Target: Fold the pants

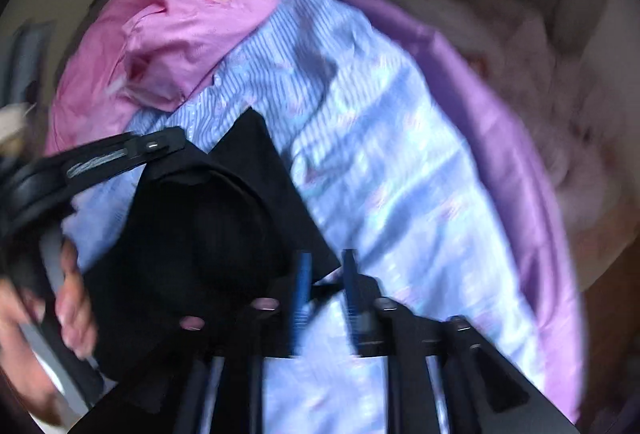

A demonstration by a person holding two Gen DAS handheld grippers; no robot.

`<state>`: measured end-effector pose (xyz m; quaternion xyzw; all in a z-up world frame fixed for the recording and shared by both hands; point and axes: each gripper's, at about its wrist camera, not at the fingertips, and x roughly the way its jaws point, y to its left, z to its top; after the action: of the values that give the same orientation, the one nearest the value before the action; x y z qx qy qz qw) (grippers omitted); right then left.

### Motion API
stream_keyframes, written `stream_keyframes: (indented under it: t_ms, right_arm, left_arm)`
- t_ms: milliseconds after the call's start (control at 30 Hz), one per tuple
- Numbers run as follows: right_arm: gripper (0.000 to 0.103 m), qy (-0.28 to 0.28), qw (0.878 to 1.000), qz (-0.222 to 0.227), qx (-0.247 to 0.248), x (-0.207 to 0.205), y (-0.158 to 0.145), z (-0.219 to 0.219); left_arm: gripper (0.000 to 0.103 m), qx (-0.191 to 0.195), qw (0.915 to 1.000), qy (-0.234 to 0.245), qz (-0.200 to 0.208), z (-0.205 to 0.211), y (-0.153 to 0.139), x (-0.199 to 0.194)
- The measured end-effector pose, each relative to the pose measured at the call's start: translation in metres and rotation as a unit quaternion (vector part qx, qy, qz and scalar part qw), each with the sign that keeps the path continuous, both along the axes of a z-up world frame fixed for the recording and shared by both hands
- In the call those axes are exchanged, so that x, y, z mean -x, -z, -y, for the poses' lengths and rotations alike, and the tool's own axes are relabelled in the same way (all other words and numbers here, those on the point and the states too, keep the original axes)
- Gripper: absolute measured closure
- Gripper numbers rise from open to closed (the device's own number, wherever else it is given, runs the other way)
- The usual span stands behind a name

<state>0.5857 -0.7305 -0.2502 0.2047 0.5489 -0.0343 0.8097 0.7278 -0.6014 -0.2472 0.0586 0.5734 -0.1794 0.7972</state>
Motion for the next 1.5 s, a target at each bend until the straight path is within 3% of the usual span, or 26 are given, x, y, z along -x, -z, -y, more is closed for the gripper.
stream_keyframes:
  t_ms: [67, 133, 200, 267, 400, 667, 867, 1300, 1500]
  right_arm:
    - [0.058, -0.007, 0.999, 0.021, 0.032, 0.000, -0.015, -0.001]
    - [0.058, -0.018, 0.998, 0.035, 0.050, -0.001, -0.028, 0.000]
    - [0.058, -0.019, 0.997, 0.050, 0.054, 0.000, -0.043, 0.002]
    - [0.058, -0.017, 0.997, 0.062, 0.051, 0.003, -0.055, 0.002]
    - [0.058, -0.020, 0.995, 0.085, 0.040, 0.018, -0.083, -0.008]
    - [0.058, -0.082, 0.982, 0.158, 0.066, 0.084, -0.159, -0.059]
    - [0.055, -0.148, 0.968, 0.187, 0.075, 0.143, -0.202, -0.107]
    - [0.053, -0.216, 0.952, 0.211, 0.038, 0.234, -0.242, -0.235]
    - [0.053, -0.234, 0.947, 0.219, 0.030, 0.263, -0.250, -0.324]
  left_arm:
    - [0.087, 0.008, 0.9998, -0.016, 0.001, -0.005, -0.005, -0.002]
    - [0.061, 0.011, 0.9993, -0.025, 0.025, -0.009, -0.020, 0.000]
    - [0.044, 0.024, 0.9975, -0.027, 0.061, -0.016, -0.045, 0.006]
    - [0.040, 0.035, 0.9954, -0.030, 0.084, -0.022, -0.067, 0.013]
    - [0.039, 0.064, 0.9919, -0.019, 0.108, -0.044, -0.111, 0.040]
    - [0.039, 0.025, 0.9859, -0.019, 0.164, -0.106, -0.177, 0.149]
    - [0.035, 0.014, 0.9765, -0.065, 0.205, -0.167, -0.222, 0.244]
    - [0.034, 0.026, 0.9652, -0.183, 0.185, -0.340, -0.246, 0.383]
    - [0.034, 0.025, 0.9636, -0.193, 0.184, -0.426, -0.252, 0.419]
